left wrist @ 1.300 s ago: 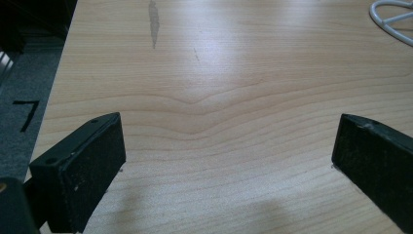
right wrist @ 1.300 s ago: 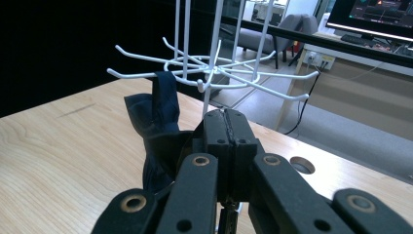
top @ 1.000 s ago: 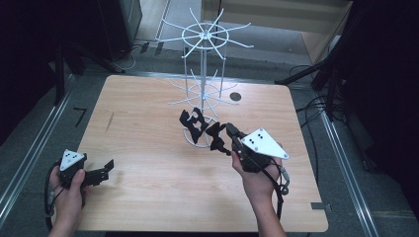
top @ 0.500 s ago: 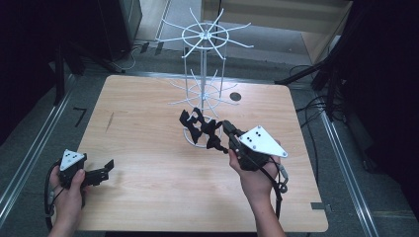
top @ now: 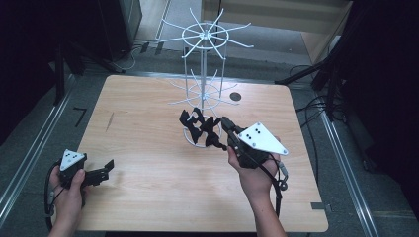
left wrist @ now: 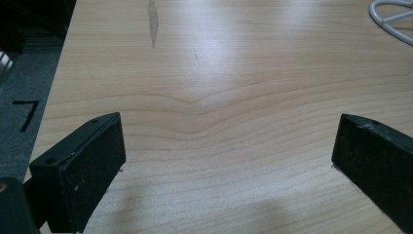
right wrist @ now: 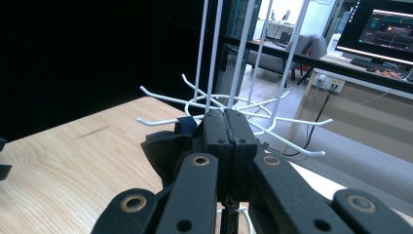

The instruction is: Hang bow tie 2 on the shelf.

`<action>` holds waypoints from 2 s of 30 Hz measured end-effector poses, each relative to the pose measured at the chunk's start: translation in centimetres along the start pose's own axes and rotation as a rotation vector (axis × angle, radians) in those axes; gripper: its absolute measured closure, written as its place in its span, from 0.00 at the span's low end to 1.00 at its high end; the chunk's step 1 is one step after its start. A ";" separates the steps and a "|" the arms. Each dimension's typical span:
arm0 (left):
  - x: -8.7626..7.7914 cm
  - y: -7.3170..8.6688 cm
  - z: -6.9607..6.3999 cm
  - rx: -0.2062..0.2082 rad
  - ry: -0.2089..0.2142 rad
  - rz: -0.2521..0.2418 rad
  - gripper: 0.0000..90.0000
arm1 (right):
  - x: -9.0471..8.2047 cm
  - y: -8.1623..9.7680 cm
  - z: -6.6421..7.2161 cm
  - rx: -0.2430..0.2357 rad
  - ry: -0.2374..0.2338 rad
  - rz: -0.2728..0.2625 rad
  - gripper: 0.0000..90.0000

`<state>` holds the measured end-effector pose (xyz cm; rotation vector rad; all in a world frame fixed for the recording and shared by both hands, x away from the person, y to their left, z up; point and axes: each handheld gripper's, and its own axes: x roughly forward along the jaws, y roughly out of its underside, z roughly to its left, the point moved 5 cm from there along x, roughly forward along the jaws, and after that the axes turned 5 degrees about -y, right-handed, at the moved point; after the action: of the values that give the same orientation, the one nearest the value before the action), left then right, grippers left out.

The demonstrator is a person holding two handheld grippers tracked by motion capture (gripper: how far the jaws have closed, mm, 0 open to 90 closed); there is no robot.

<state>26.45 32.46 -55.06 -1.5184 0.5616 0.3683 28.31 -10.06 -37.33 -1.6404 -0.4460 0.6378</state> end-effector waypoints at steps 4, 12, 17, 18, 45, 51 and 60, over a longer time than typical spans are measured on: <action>0.0 0.0 0.0 0.001 0.000 0.000 0.00 | 0.1 -0.3 0.0 -0.004 -0.003 -0.002 1.00; 0.0 0.0 0.0 0.000 0.001 0.001 0.00 | 0.4 -0.8 0.0 -0.004 -0.010 -0.012 1.00; 0.0 0.0 0.0 -0.001 0.001 0.001 0.00 | 1.2 -0.7 -0.7 0.016 -0.011 0.001 1.00; 0.0 0.0 0.0 -0.001 0.001 0.001 0.00 | 1.2 -0.7 -0.7 0.016 -0.011 0.001 1.00; 0.0 0.0 0.0 -0.004 0.006 0.004 0.00 | 4.5 0.8 -2.2 0.114 -0.038 0.039 1.00; 0.0 0.0 0.0 -0.004 0.005 0.002 0.00 | 4.7 0.8 -2.4 0.146 -0.053 0.029 1.00; 0.0 0.0 0.0 -0.003 0.007 0.004 0.00 | 5.1 0.9 -2.5 0.176 -0.073 0.032 1.00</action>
<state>26.47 32.46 -55.07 -1.5221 0.5698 0.3670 33.79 -8.95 -38.81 -1.4632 -0.4055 0.7423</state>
